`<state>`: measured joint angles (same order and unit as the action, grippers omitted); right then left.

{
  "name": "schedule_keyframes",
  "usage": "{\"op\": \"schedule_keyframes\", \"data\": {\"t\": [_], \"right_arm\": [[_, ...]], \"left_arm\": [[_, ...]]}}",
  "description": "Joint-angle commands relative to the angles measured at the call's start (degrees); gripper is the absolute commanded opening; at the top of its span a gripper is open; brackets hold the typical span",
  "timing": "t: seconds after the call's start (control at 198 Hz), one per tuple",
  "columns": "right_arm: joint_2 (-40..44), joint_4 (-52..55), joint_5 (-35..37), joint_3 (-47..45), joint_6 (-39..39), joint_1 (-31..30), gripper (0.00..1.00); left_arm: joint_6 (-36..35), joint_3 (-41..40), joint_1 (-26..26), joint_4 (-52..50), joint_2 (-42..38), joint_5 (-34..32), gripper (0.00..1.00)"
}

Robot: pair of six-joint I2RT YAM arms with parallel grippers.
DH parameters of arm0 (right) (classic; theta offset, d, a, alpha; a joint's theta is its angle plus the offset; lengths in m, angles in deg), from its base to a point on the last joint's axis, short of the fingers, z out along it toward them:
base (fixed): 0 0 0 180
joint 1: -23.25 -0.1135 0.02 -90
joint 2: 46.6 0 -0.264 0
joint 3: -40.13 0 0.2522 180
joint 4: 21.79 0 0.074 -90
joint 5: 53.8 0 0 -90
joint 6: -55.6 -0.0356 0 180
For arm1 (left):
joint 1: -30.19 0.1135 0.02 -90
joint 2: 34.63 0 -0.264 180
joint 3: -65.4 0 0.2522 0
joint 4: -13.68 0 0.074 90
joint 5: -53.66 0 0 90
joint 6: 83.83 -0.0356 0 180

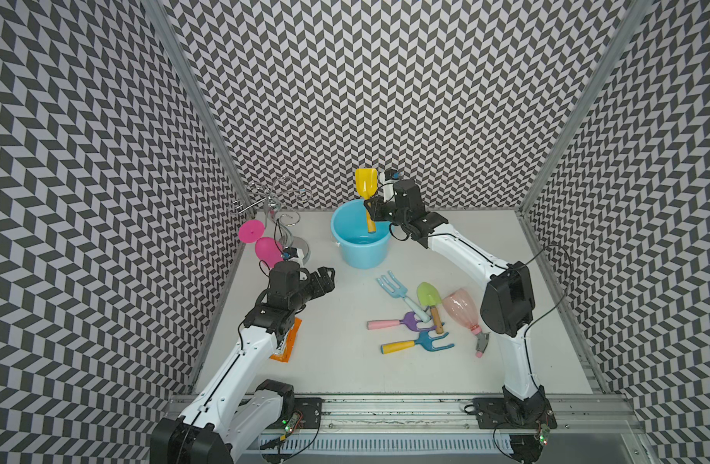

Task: Organize the gardening tools
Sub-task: Pick up the gardening tool from the center of the board, then place the gardening tool in the container.

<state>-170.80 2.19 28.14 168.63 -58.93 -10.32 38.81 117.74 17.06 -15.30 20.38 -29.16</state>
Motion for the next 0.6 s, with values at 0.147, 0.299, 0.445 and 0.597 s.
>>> {"op": "schedule_keyframes", "data": {"t": [0.147, 0.299, 0.445, 0.597], "right_arm": [[-4.65, -5.67, -1.54, 2.01, 1.87, -0.91, 0.19], [-5.83, -5.14, -1.42, 1.46, 2.96, -1.57, 0.20], [-6.26, -4.90, -1.17, 0.31, 3.37, -2.20, 0.22], [-6.39, -3.67, -0.20, 0.23, 4.81, -3.08, 0.25]], "left_arm": [[-1.18, -0.53, 0.03, -1.44, -0.82, -0.92, 0.88], [-1.09, -0.78, 0.03, -1.56, -0.95, -1.19, 0.88], [-1.07, -1.06, 0.12, -1.82, -1.54, -2.08, 0.88], [-1.09, -1.06, 0.12, -1.94, -2.07, -2.17, 0.88]]}}
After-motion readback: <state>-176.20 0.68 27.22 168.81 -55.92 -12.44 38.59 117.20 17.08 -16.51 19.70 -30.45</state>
